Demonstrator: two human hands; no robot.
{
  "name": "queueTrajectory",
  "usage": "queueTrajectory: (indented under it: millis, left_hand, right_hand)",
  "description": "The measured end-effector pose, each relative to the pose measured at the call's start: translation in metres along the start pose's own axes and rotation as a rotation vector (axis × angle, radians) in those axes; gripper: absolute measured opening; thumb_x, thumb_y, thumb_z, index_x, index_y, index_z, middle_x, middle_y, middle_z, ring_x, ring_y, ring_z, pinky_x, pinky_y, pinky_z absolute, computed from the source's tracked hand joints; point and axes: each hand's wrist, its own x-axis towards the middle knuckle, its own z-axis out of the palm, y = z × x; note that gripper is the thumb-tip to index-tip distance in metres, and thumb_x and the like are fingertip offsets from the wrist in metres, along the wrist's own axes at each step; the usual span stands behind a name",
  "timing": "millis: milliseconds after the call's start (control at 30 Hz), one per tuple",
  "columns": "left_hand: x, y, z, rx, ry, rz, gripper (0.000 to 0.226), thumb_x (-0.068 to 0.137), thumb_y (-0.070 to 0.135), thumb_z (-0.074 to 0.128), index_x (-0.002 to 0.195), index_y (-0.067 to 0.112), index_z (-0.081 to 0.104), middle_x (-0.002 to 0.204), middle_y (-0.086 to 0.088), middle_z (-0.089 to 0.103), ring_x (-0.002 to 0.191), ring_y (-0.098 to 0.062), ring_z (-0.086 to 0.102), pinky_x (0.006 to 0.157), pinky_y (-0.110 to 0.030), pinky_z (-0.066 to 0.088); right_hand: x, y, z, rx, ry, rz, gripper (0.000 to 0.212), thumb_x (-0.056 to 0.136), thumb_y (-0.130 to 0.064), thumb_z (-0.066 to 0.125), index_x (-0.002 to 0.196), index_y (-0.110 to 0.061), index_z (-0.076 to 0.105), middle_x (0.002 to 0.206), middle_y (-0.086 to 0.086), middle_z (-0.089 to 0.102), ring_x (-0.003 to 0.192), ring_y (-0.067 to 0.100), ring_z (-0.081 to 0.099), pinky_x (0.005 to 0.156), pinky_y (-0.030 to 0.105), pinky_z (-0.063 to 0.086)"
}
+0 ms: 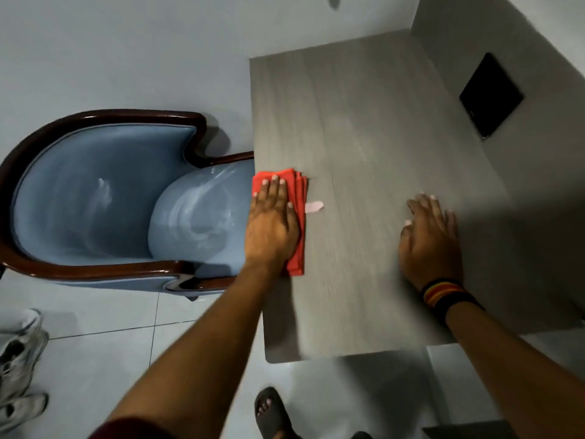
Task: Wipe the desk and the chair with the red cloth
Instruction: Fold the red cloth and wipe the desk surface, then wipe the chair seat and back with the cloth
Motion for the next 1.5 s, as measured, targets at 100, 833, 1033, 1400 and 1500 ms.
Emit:
queueTrajectory:
  millis: [100,833,1033,1400,1500]
  left_hand:
    - [0.057,-0.017,-0.001,0.019,-0.018,0.037,0.056,0.111,0.024,0.036,0.164,0.008,0.028,0.174,-0.009,0.022,0.164,-0.024,0.012,0.135,-0.040,0.007]
    - [-0.228,0.094,0.024,-0.235,0.007,-0.052,0.061,0.114,0.040,0.027,0.169,0.023,0.006,0.177,0.009,-0.003,0.164,-0.008,-0.007,0.135,-0.036,-0.001]
    - [-0.307,0.106,0.017,-0.870,0.093,-0.809,0.099,0.083,0.047,0.084,0.160,0.033,0.023,0.158,0.010,0.038,0.151,-0.017,0.036,0.122,-0.038,0.035]
    - [-0.282,0.014,-0.040,-1.497,-0.024,-1.058,0.007,0.089,0.004,0.078,0.089,0.001,0.072,0.081,-0.013,0.070,0.077,-0.021,0.064,0.074,-0.032,0.057]
    - [-0.252,-0.052,-0.085,-1.466,0.104,-1.048,0.009,0.093,0.005,0.073,0.096,0.002,0.066,0.088,-0.017,0.062,0.083,-0.025,0.060,0.075,-0.036,0.056]
  right_hand:
    - [0.005,0.001,0.007,-0.060,0.002,0.012,0.053,0.096,-0.022,0.032,0.145,-0.011,0.049,0.162,0.010,0.040,0.154,0.028,0.028,0.127,0.051,0.016]
    - [-0.018,-0.019,-0.022,0.180,-0.210,0.045,0.049,0.106,-0.032,0.040,0.153,-0.016,0.043,0.167,0.006,0.032,0.158,0.024,0.020,0.130,0.046,0.011]
    - [-0.092,-0.086,-0.025,0.124,-0.535,-0.310,0.068,0.094,-0.048,0.062,0.154,-0.025,0.039,0.162,0.000,0.040,0.152,0.021,0.033,0.124,0.034,0.026]
    - [-0.075,-0.157,-0.028,0.141,-0.548,0.001,0.022,0.073,-0.033,0.083,0.075,-0.016,0.071,0.085,0.005,0.064,0.079,0.027,0.064,0.069,0.033,0.046]
    - [-0.067,-0.213,-0.004,0.285,-0.573,0.027,0.023,0.077,-0.032,0.082,0.075,-0.015,0.067,0.080,0.005,0.070,0.078,0.026,0.067,0.072,0.034,0.051]
